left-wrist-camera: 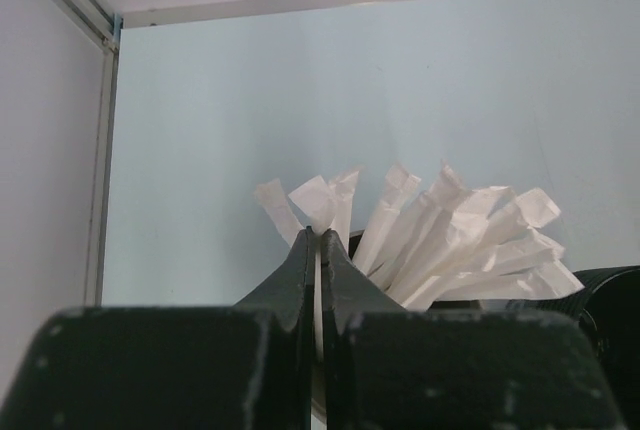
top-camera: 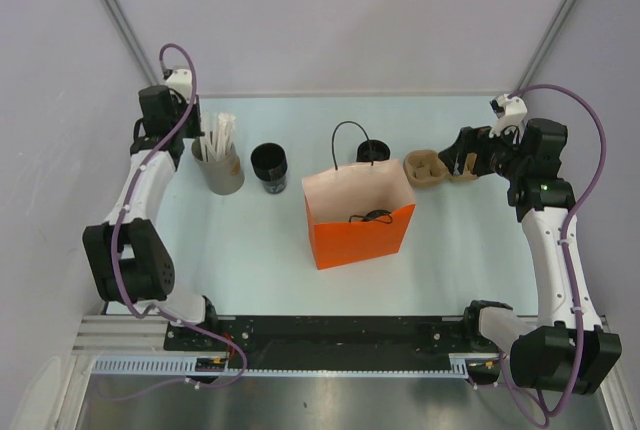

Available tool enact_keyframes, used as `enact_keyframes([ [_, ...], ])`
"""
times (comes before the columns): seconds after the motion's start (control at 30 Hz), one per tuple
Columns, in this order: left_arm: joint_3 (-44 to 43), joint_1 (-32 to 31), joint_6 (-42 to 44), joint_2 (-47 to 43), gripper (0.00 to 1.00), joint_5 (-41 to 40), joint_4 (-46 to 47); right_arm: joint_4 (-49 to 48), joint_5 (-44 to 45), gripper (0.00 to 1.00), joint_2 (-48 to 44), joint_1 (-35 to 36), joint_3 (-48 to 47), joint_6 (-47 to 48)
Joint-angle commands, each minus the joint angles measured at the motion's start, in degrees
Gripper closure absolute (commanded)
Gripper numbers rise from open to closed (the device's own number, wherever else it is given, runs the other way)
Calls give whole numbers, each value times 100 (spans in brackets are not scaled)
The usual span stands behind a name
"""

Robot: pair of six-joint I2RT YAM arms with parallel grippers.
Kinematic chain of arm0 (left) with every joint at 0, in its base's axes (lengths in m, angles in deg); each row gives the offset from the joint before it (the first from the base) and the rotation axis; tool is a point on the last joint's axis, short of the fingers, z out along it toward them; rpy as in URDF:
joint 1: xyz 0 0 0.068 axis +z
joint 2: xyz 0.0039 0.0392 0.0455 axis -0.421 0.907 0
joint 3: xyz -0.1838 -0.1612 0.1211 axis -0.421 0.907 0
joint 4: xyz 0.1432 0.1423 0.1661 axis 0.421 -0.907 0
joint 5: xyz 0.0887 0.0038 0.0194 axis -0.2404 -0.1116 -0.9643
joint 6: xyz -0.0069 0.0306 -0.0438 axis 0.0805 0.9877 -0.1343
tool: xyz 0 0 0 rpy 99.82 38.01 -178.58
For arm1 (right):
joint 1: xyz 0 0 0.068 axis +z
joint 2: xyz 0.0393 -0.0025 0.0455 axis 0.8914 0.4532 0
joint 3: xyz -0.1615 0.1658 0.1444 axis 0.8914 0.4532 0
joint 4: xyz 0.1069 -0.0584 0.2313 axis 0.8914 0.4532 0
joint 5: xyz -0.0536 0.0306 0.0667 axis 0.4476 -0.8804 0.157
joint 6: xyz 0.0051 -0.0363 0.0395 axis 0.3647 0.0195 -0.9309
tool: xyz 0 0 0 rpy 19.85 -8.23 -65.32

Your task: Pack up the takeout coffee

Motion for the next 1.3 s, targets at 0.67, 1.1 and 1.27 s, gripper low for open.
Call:
enact_keyframes([
  [0.67, -340, 42, -291, -2384, 100, 879, -687, -225, -9, 0, -13, -35, 1, 40],
  [1.1, -912, 42, -870, -2938, 100, 1995, -1065, -225, -44, 0, -13, -97, 1, 31],
  [1.27, -886, 42, -1240, -3139, 100, 2522, -793, -225, -44, 0, 5, -106, 1, 31],
])
